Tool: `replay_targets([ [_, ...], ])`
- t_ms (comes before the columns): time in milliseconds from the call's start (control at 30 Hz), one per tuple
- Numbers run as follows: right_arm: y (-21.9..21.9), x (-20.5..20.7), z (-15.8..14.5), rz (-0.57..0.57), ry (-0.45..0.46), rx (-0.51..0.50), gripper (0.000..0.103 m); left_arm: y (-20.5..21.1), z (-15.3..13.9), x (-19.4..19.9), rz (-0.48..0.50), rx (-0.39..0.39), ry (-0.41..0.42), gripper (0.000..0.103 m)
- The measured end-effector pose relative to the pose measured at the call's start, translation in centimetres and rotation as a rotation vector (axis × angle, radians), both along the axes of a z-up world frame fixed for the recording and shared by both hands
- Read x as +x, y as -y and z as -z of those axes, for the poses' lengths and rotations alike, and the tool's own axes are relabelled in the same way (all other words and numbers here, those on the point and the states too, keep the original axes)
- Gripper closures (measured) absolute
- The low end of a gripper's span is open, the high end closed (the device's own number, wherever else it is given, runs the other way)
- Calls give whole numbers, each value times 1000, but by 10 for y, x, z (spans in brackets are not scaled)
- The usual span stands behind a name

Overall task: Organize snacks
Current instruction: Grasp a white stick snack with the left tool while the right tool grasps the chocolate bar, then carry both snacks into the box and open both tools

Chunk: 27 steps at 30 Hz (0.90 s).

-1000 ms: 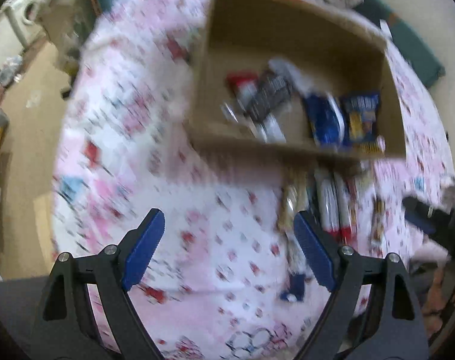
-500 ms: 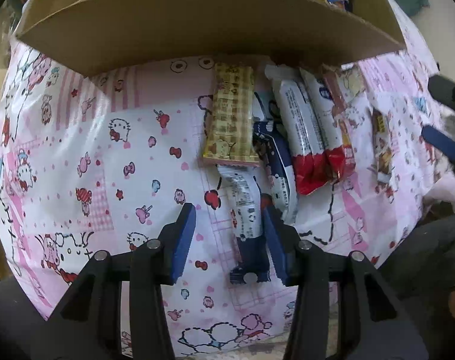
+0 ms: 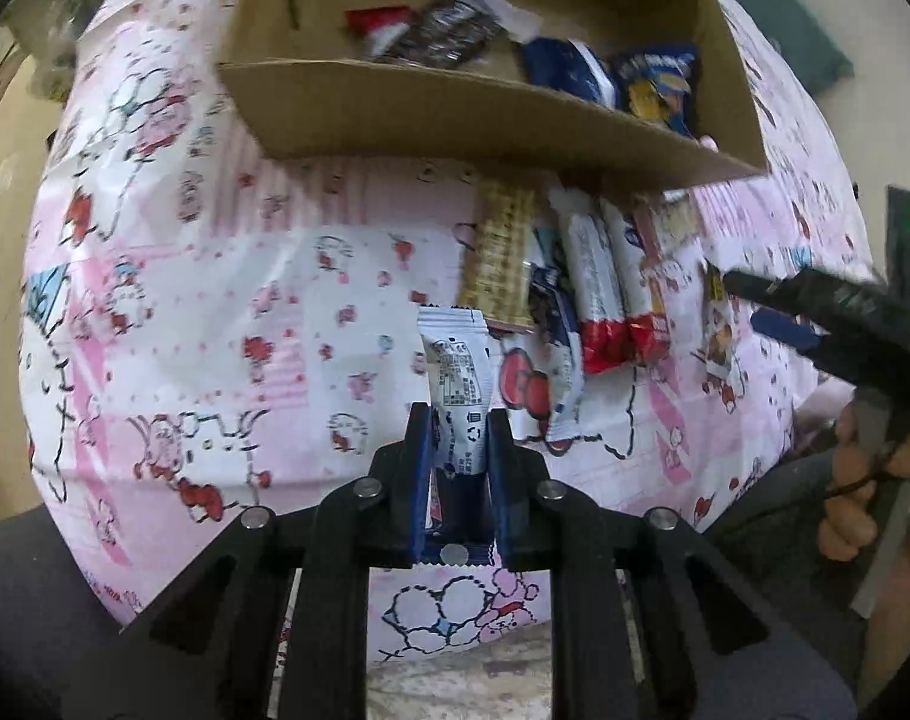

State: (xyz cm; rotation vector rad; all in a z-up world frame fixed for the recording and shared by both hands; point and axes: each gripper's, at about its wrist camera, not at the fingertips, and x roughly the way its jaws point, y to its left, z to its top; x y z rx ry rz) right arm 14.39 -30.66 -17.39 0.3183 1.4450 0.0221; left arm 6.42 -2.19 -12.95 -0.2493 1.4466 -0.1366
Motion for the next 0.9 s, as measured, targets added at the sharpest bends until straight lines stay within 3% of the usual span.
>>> replay_targets([
  [100, -15, 4, 11, -67, -28, -73, 42, -9, -1, 2, -25, 17, 12, 89],
  [167, -25, 3, 17, -134, -45, -121, 88, -13, -3, 2, -35, 22, 18, 89],
  [233, -30, 1, 11, -158, -13, -142, 88, -18, -5, 7, -44, 19, 18, 89],
  [533, -33, -18, -20, -158, 60, -18, 88, -27, -18, 8, -74, 18, 65, 89],
  [800, -56, -30, -35, -207, 98, 71, 88, -34, -19, 7, -101, 70, 100, 89],
  [900, -70, -31, -41, -257, 130, 129, 88, -41, -29, 5, -137, 100, 156, 89],
])
